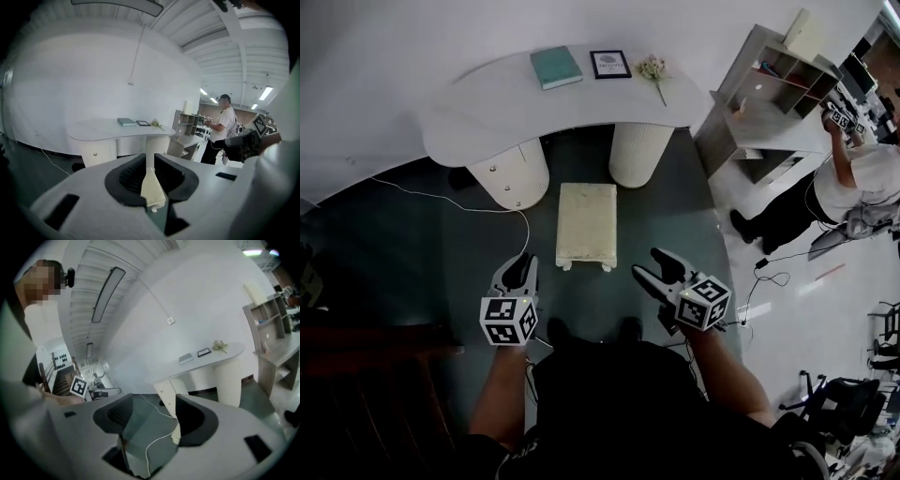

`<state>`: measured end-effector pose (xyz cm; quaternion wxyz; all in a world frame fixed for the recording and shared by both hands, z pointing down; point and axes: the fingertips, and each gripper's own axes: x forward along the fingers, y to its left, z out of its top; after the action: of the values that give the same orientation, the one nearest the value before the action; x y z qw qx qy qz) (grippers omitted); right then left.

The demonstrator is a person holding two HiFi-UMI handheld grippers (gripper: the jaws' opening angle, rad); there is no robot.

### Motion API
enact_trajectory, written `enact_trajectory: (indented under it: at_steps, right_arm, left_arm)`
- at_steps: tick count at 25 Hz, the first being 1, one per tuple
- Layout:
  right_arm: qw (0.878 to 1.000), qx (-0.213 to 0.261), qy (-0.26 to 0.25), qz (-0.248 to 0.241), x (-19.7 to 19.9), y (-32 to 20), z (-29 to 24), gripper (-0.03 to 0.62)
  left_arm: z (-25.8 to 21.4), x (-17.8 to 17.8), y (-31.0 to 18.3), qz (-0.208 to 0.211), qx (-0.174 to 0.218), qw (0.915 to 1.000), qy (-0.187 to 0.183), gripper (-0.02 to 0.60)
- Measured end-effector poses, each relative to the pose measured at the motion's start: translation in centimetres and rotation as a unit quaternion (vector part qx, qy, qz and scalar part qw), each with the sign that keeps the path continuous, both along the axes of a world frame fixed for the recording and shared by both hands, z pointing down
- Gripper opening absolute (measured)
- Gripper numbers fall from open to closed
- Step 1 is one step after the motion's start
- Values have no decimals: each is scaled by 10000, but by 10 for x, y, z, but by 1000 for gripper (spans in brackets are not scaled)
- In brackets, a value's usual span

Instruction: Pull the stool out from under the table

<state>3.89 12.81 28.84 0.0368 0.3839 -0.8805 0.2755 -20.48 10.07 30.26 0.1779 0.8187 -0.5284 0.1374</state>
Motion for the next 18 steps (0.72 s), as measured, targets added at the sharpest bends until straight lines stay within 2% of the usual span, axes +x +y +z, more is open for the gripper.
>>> enact_trajectory:
  at_steps: [4,9,13,18]
  right_arm:
    - [9975,432,399,-384,51,6,-19,261]
    - [9906,798,567,-956,78,-3,-44,236]
    - [9879,1086,392,-1040,81,-19,-72,207]
    - [9842,1395,274,-1059,61,-40,-113,164]
  left_arm:
    - [-30,44,4,-376,181,9991,-2,39]
    - [-74,77,6,-575,559,9965,-221,16]
    - [-103,80,11,-711,735,9943,-309,1]
    - [-132,68,12,-777,835,9934,-154,0]
